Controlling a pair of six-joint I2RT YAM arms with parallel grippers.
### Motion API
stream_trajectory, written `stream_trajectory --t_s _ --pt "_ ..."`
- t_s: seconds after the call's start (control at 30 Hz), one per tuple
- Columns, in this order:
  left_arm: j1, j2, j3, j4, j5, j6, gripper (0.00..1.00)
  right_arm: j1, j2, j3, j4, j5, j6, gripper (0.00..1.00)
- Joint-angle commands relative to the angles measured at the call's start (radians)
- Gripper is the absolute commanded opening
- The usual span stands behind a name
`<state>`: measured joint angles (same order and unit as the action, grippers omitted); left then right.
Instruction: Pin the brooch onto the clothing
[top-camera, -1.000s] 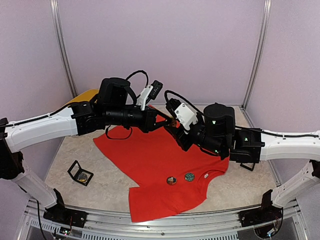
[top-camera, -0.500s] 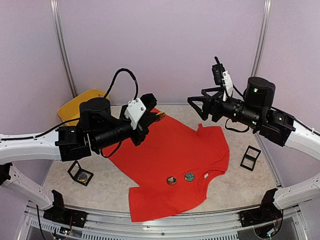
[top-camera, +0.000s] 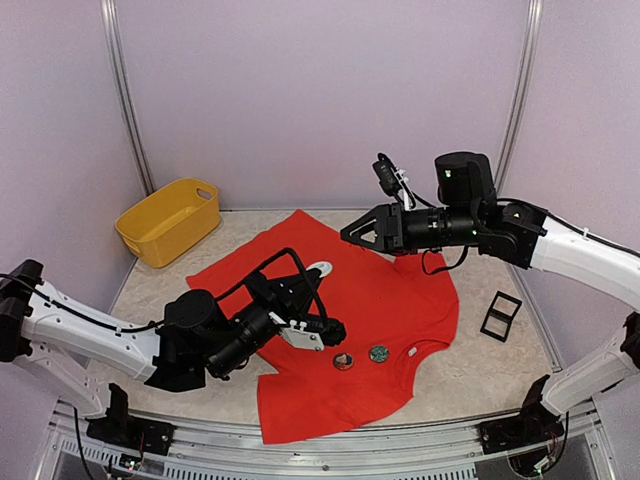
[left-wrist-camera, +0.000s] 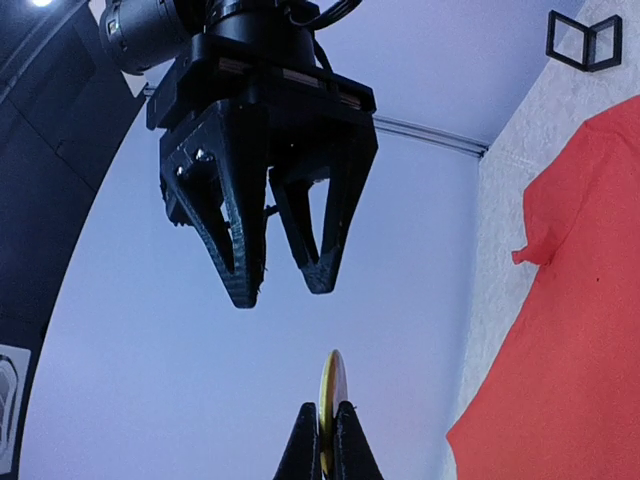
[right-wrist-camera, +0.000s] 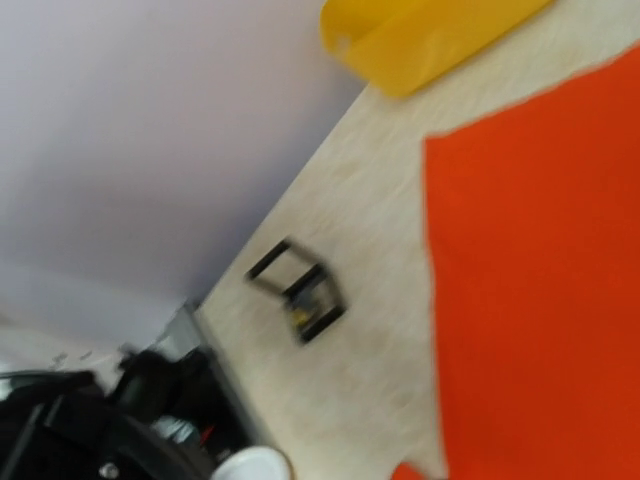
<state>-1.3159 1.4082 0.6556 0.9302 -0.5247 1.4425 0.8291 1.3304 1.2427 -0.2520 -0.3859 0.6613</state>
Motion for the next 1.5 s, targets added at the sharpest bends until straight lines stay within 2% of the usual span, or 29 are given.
stream_trajectory --t_s 0.0,0.17,0.37,0.47,0.67,0.77,1.0,1.17,1.37,1.4,1.47 --pt "-0.022 0.048 -0.038 0.257 -0.041 0.221 0.00 -0.006 0.018 -0.053 0.106 -0.199 0.109 0.42" --pt "-0.028 0.051 -0.035 0.267 -0.016 0.254 0.00 -0.015 0.030 -0.091 0.225 -0.294 0.182 0.40" --pt "-0.029 0.063 -0.030 0.269 -0.004 0.272 0.00 -0.015 0.074 -0.105 0.224 -0.332 0.204 0.36" --pt "-0.030 0.064 -0.024 0.256 0.000 0.262 0.00 -0.016 0.084 -0.124 0.324 -0.386 0.253 0.30" --pt "-0.029 0.070 -0.014 0.246 -0.014 0.264 0.00 -0.014 0.087 -0.135 0.345 -0.435 0.265 0.23" --pt "-0.026 0.068 -0.014 0.245 -0.027 0.263 0.00 -0.015 0.070 -0.158 0.351 -0.436 0.275 0.19" --pt "-0.025 0.068 -0.013 0.239 -0.031 0.263 0.00 -0.003 0.090 -0.156 0.371 -0.442 0.287 0.18" --pt "-0.024 0.063 -0.013 0.237 -0.033 0.258 0.00 0.000 0.106 -0.135 0.356 -0.446 0.271 0.00" --pt "-0.022 0.067 -0.014 0.256 -0.038 0.242 0.00 0.000 0.097 -0.140 0.361 -0.438 0.266 0.00" --pt "-0.022 0.069 -0.015 0.274 -0.040 0.235 0.05 -0.002 0.093 -0.138 0.350 -0.424 0.256 0.00" --pt "-0.022 0.067 -0.016 0.312 -0.046 0.210 0.36 -0.010 0.077 -0.139 0.333 -0.388 0.239 0.00"
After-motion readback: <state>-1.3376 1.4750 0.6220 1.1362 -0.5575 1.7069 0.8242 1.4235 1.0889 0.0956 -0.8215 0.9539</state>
